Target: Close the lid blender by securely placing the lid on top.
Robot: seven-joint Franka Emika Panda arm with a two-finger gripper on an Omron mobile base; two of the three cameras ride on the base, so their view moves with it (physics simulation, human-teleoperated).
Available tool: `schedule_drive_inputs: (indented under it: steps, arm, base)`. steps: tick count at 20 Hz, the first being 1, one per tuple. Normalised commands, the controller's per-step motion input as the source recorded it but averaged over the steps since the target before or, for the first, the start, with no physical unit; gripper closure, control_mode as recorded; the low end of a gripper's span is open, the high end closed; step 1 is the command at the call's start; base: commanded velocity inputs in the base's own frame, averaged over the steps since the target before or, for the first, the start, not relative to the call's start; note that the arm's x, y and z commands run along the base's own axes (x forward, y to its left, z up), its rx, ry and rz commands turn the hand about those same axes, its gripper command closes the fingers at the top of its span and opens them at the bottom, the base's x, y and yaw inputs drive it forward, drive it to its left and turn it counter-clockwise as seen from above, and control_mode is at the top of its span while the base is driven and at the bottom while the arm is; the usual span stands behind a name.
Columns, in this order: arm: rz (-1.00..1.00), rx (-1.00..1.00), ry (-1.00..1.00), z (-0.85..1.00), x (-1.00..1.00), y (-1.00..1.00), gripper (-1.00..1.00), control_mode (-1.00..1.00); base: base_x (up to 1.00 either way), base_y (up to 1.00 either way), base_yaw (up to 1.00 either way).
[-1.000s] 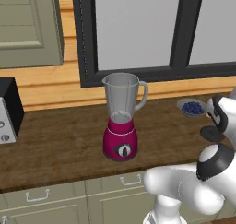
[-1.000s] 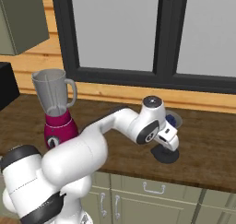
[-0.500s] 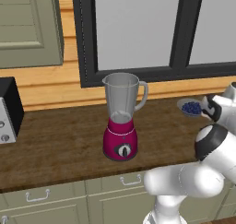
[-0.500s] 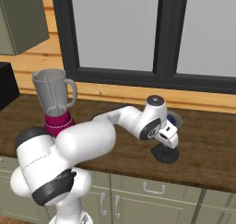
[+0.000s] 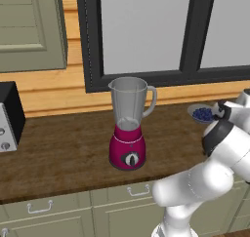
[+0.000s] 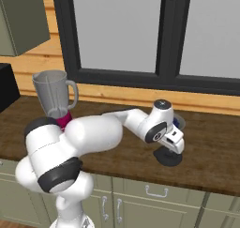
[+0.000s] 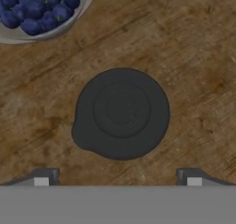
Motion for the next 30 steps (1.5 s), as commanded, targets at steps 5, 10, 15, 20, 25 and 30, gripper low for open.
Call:
schedule_drive_inputs:
  steps: [5,10,15,20,25,30]
  arm:
    - [0.0,0.0,0.02,-0.25,0.0,-0.02,-1.0,-1.0]
    - [0.01,0.0,0.02,-0.18,0.01,-0.03,-1.0,-1.0]
    - [0.01,0.01,0.01,-0.14,0.0,-0.12,-1.0,-1.0]
    - [0.01,0.0,0.0,-0.1,0.05,-0.06,-1.0,-1.0]
    - [0.0,0.0,0.0,-0.07,0.09,0.0,-1.0,-1.0]
    - [0.0,0.0,0.0,-0.06,0.09,0.0,-1.0,-1.0]
  base:
    - [0.0,0.0,0.0]
    - [0.0,0.0,0.0]
    - [0.0,0.0,0.0]
    - [0.0,0.0,0.0]
    - [0.0,0.0,0.0]
    - [0.0,0.0,0.0]
